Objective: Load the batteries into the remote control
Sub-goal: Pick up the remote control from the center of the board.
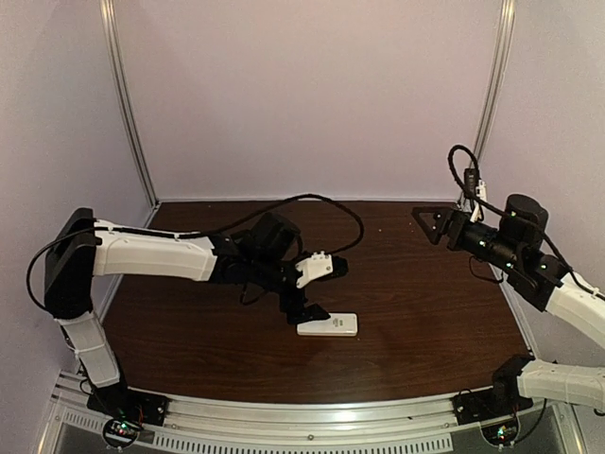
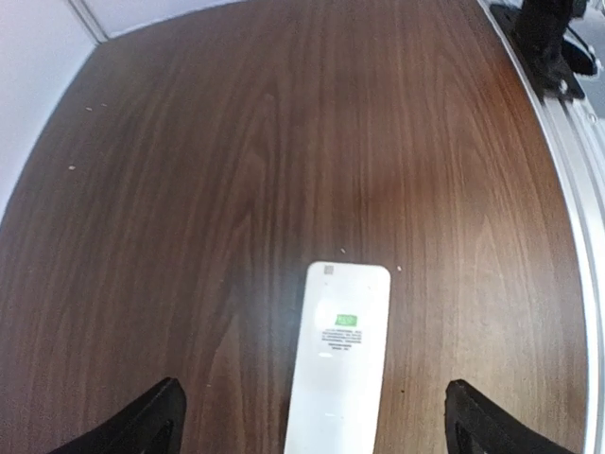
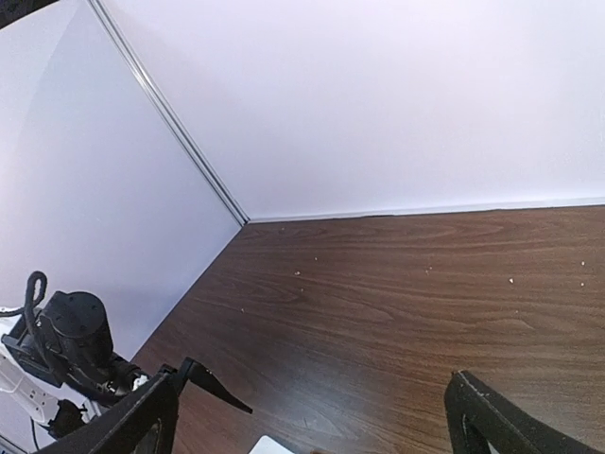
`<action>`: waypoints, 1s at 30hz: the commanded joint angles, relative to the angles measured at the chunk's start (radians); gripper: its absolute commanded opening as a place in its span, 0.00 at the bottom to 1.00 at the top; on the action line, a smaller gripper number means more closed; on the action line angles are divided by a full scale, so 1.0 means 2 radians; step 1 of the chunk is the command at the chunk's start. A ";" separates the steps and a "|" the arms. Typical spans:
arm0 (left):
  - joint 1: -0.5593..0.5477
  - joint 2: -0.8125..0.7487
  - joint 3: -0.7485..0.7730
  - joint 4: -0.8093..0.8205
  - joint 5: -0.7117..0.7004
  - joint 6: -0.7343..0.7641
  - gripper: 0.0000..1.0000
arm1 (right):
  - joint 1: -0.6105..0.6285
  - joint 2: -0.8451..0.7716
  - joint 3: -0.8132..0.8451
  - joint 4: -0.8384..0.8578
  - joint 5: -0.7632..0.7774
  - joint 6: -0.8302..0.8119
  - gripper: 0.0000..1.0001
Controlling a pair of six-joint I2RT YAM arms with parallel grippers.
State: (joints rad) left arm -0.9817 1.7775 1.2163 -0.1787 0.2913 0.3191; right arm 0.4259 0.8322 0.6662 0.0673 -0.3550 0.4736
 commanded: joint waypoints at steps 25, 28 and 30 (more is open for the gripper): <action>-0.015 0.209 0.187 -0.185 -0.004 0.094 0.52 | -0.002 -0.002 -0.060 0.000 -0.083 0.000 1.00; -0.014 0.206 0.196 -0.195 0.005 0.088 0.41 | -0.002 0.002 -0.052 -0.012 -0.073 -0.007 1.00; -0.011 0.190 0.199 -0.195 0.021 0.080 0.37 | -0.002 0.006 -0.048 -0.014 -0.074 -0.011 1.00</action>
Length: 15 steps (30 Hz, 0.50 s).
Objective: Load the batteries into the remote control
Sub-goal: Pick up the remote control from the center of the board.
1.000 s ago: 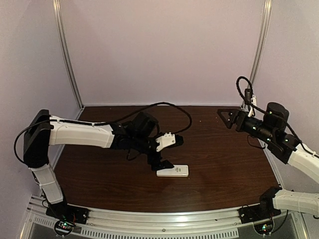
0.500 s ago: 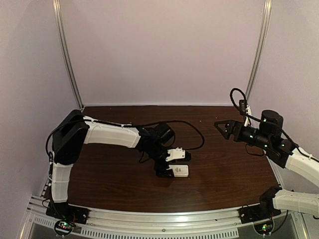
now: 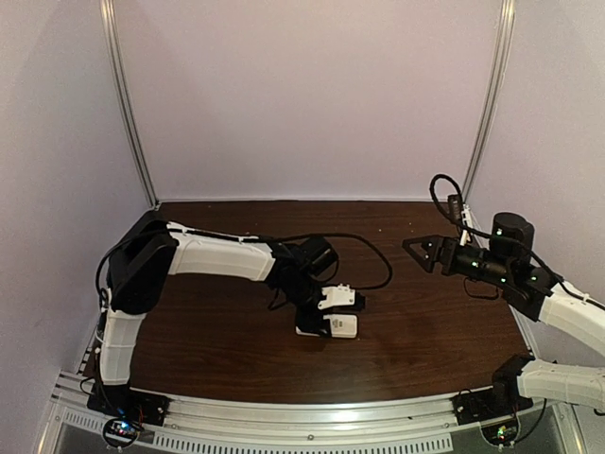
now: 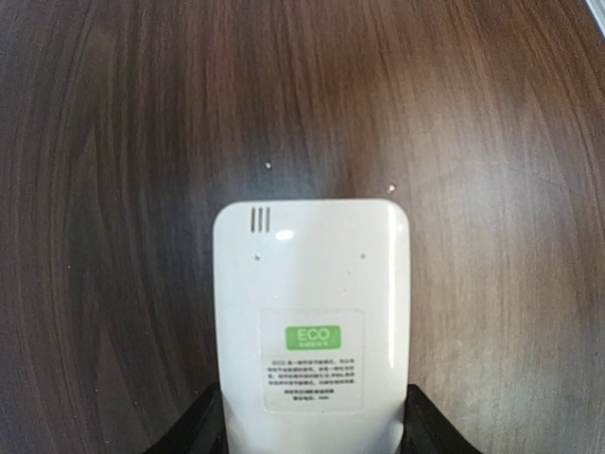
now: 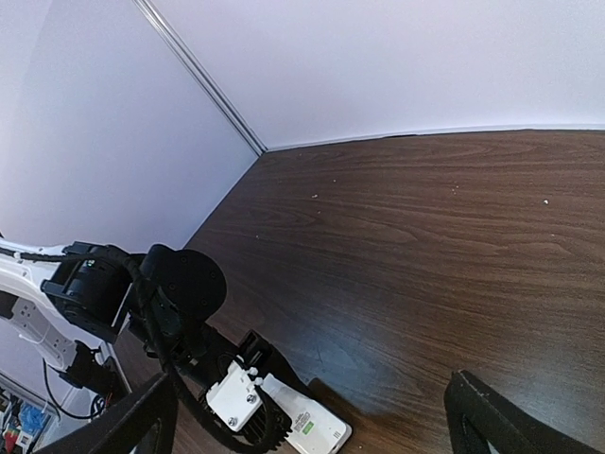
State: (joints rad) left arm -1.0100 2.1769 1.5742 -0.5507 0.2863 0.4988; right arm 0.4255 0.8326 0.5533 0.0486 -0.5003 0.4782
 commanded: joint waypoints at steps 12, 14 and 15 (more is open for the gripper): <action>0.045 -0.225 -0.086 0.155 0.204 -0.103 0.32 | 0.019 0.040 0.014 0.157 -0.161 -0.001 0.97; 0.045 -0.251 -0.097 0.180 0.220 -0.123 0.32 | 0.032 0.045 0.024 0.175 -0.163 -0.002 0.97; 0.045 -0.265 -0.106 0.197 0.226 -0.132 0.32 | 0.042 0.047 0.029 0.188 -0.167 -0.003 0.96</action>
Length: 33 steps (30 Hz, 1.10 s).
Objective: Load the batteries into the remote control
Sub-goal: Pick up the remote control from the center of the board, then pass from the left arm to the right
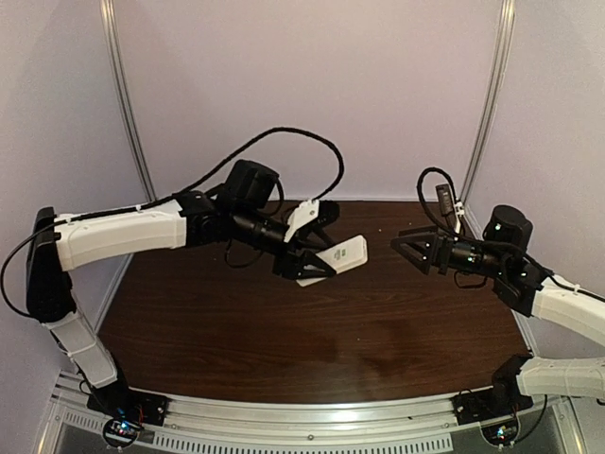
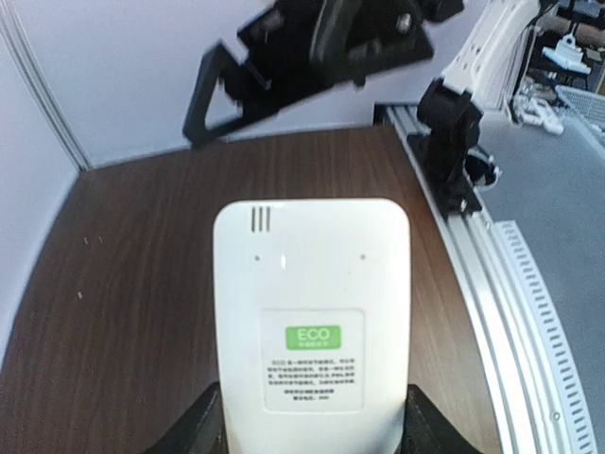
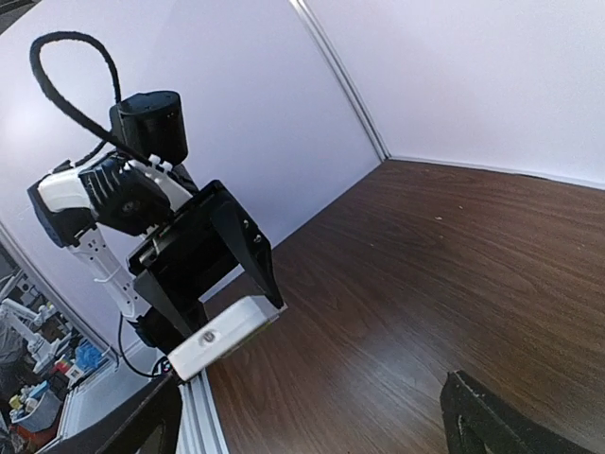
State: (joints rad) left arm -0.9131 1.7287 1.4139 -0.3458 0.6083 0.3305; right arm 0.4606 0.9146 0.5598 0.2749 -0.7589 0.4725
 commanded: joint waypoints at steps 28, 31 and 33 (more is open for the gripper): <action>-0.003 -0.153 -0.170 0.423 0.141 -0.272 0.33 | 0.255 0.086 0.189 0.008 0.098 -0.206 0.80; -0.004 -0.151 -0.174 0.429 0.134 -0.276 0.33 | 0.261 0.088 0.190 0.010 0.108 -0.210 0.76; -0.004 -0.151 -0.177 0.434 0.126 -0.278 0.33 | 0.264 0.091 0.192 0.011 0.109 -0.209 0.76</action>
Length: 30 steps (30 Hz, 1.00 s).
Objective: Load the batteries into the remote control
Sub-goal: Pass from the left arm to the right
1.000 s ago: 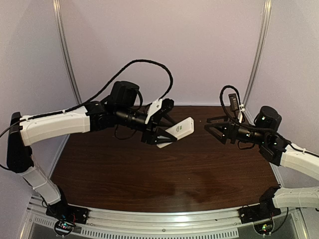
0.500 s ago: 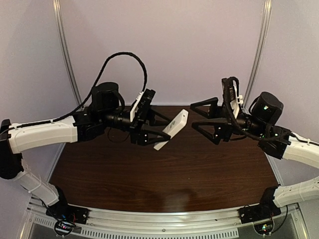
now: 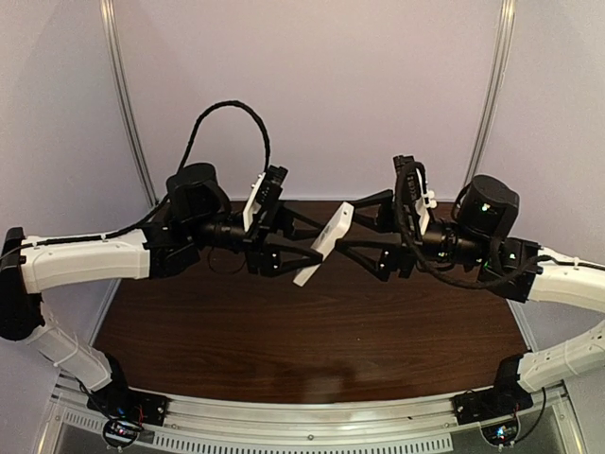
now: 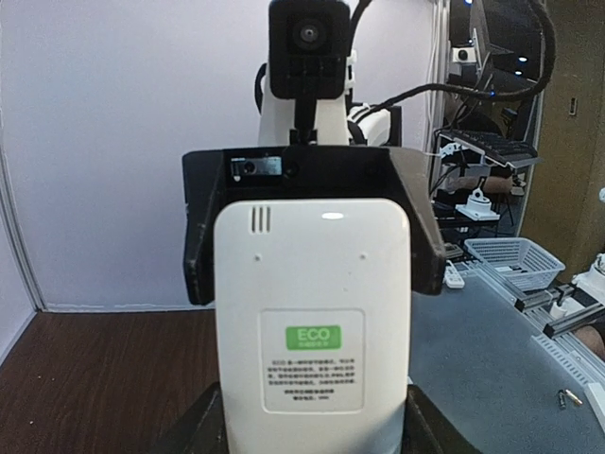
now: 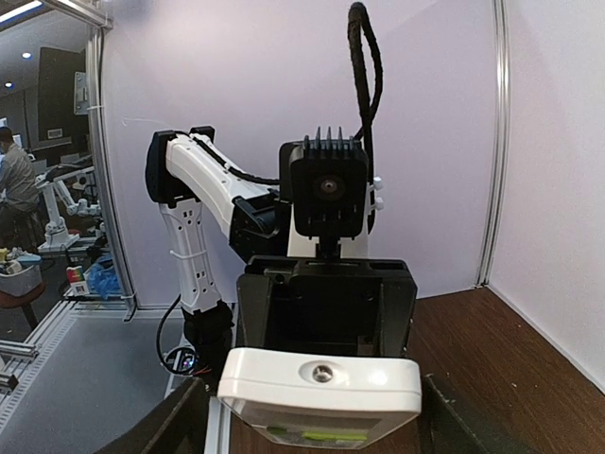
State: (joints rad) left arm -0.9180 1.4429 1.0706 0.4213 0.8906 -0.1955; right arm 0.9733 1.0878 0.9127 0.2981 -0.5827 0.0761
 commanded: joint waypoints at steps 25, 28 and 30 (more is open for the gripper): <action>0.001 -0.014 -0.025 0.022 -0.069 0.005 0.74 | 0.010 0.009 0.015 0.014 0.050 0.013 0.24; 0.012 -0.030 -0.035 -0.003 -0.089 0.007 0.97 | 0.008 0.007 0.027 -0.024 0.070 0.011 0.23; 0.023 -0.047 -0.046 -0.022 -0.117 0.005 0.97 | 0.004 0.008 0.038 -0.058 0.086 0.010 0.22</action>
State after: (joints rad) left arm -0.9096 1.4170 1.0180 0.4374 0.7673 -0.1951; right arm 0.9886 1.1297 0.9295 0.2726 -0.4896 0.0895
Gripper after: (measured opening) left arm 0.965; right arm 0.577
